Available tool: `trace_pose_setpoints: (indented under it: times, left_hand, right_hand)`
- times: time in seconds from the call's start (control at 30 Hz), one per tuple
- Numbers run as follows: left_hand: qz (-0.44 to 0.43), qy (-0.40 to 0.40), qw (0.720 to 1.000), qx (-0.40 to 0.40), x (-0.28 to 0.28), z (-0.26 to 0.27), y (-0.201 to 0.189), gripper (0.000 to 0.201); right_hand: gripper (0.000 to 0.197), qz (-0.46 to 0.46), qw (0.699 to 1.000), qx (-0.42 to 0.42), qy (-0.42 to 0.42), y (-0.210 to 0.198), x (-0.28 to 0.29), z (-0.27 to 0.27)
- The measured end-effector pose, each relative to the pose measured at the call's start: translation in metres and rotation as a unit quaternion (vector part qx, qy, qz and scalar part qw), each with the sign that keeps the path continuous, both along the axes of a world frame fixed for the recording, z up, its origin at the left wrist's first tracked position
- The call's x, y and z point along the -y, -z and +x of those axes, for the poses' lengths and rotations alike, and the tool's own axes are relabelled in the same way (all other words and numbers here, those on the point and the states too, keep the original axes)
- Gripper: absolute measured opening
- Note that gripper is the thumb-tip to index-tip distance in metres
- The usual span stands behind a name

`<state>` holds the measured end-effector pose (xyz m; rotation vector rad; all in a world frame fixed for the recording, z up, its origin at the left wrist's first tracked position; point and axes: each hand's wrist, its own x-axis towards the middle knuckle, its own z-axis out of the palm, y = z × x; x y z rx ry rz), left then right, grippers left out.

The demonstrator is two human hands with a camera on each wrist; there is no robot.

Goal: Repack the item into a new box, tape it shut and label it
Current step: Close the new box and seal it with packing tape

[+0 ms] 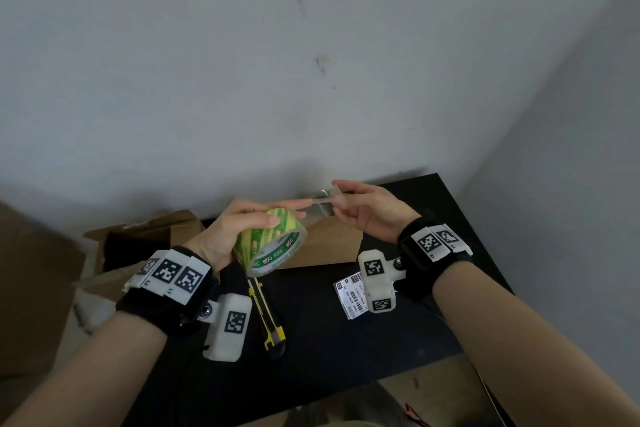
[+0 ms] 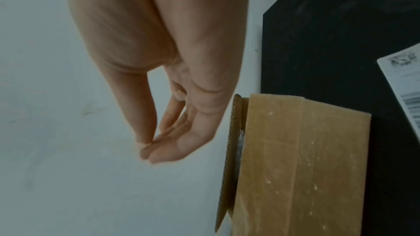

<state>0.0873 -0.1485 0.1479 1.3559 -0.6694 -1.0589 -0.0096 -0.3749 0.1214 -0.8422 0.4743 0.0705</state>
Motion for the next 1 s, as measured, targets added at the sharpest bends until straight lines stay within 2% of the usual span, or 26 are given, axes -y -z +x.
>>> trace_pose_setpoints:
  times: [0.1,0.2,0.27,0.37,0.47,0.53,0.57,0.67,0.73,0.8,0.87,0.9,0.97,1.0]
  left_hand:
    - [0.025,0.004,1.000,0.011,-0.007,0.003,0.005,0.058]
    - [0.057,0.011,0.998,0.030,-0.015,0.006,0.009,0.051]
    - [0.068,0.013,0.997,0.033,-0.019,0.009,0.011,0.045]
    - [0.069,0.018,0.997,0.040,-0.024,0.014,0.016,0.048]
    - [0.079,0.034,0.994,0.067,-0.025,0.018,0.016,0.049]
    - [0.082,0.048,0.992,0.084,-0.025,0.022,0.017,0.046]
    - [0.082,0.056,0.991,0.090,-0.025,0.024,0.018,0.052]
    - [0.092,0.036,0.987,0.124,-0.027,0.029,0.019,0.079]
    - [0.102,0.000,0.982,0.159,-0.029,0.031,0.022,0.078]
    - [0.107,-0.025,0.981,0.161,-0.033,0.034,0.025,0.077]
    - [0.126,-0.028,0.978,0.165,-0.036,0.036,0.026,0.067]
    - [0.143,-0.030,0.969,0.198,-0.036,0.036,0.027,0.053]
    - [0.182,-0.064,0.930,0.312,-0.033,0.035,0.029,0.027]
    - [0.193,-0.088,0.904,0.372,-0.030,0.032,0.029,0.024]
  right_hand:
    - [0.036,-0.004,0.998,-0.005,0.061,0.001,0.004,-0.003]
    - [0.035,-0.019,0.997,-0.001,0.071,0.000,0.007,-0.008]
    - [0.035,-0.059,0.996,-0.003,0.061,-0.001,0.005,-0.011]
    - [0.034,-0.160,0.986,-0.030,0.026,-0.002,0.002,-0.015]
    - [0.031,-0.303,0.948,-0.085,-0.042,-0.008,0.001,-0.019]
    - [0.026,-0.362,0.921,-0.120,-0.075,-0.013,0.002,-0.022]
    - [0.023,-0.381,0.912,-0.129,-0.082,-0.014,0.002,-0.022]
    - [0.010,-0.392,0.911,-0.108,-0.068,-0.012,0.000,-0.020]
    - [0.001,-0.461,0.882,-0.085,-0.050,-0.007,-0.002,-0.013]
    - [0.009,-0.514,0.853,-0.069,-0.048,0.003,-0.004,-0.005]
    - [0.013,-0.541,0.836,-0.063,-0.063,0.013,-0.007,0.002]
    - [0.014,-0.553,0.827,-0.069,-0.073,0.017,-0.008,0.005]
    - [0.011,-0.576,0.808,-0.088,-0.094,0.024,-0.009,0.009]
    - [0.008,-0.584,0.799,-0.097,-0.102,0.027,-0.008,0.010]
